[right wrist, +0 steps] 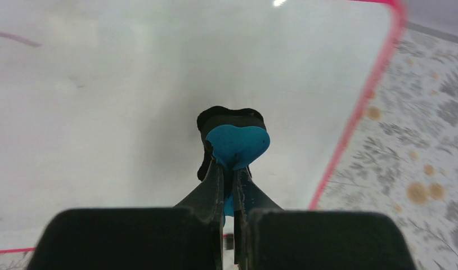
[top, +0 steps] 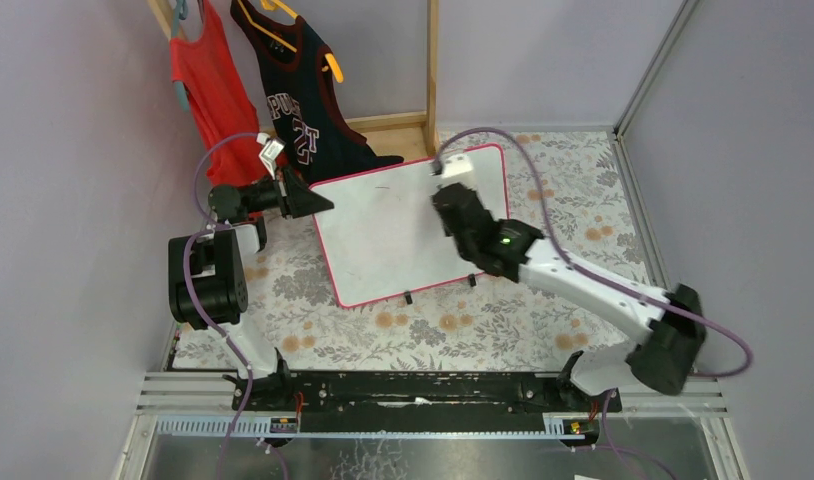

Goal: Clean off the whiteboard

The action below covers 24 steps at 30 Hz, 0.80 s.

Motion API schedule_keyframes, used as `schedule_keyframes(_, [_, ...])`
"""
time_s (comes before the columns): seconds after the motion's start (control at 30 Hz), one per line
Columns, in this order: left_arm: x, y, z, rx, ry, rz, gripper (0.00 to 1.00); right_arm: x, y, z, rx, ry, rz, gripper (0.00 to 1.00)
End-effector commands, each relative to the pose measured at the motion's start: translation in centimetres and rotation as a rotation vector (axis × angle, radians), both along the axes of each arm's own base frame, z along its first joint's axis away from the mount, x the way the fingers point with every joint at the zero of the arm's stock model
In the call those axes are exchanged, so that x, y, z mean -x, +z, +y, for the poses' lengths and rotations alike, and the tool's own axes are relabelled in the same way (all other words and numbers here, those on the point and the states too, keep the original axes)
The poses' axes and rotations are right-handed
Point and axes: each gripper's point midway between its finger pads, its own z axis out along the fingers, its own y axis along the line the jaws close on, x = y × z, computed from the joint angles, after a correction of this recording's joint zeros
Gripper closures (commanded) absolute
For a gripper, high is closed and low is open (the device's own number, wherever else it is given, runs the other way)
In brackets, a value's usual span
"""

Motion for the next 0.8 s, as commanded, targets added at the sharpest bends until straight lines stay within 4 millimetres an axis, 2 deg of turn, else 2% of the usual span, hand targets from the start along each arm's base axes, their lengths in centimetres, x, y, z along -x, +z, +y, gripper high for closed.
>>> schedule_keyframes(0.0, [1.5,0.4,-0.5,-0.055,-0.068,-0.050,1.00,1.5,4.6,-8.2,-0.081,-0.161,-0.076,1.00])
schedule_keyframes(0.1, [1.5,0.3,-0.4,-0.056,-0.069,-0.047,1.00,2.9,5.1,-12.4,-0.066,-0.249,-0.074,1.00])
schedule_keyframes(0.2, [1.5,0.3,-0.4,-0.057,-0.069,-0.050,1.00,4.3,4.4,-15.8,-0.048,-0.329,-0.050,1.00])
schedule_keyframes(0.33, [1.5,0.3,-0.4,-0.056,-0.069,-0.048,1.00,5.8,1.8,-19.0,-0.057,-0.416,0.000,1.00])
schedule_keyframes(0.4, [1.5,0.3,-0.5,-0.057,-0.070,-0.047,1.00,6.3,-0.1,-20.2,-0.058,-0.446,0.047,1.00])
schedule_keyframes(0.63, [1.6,0.3,-0.5,-0.057,-0.069,-0.050,1.00,5.5,-7.3,-24.2,-0.058,-0.543,0.285,1.00])
schedule_keyframes(0.77, [1.7,0.2,-0.5,-0.057,-0.070,-0.047,1.00,3.7,-9.5,-25.5,-0.119,-0.580,0.373,1.00])
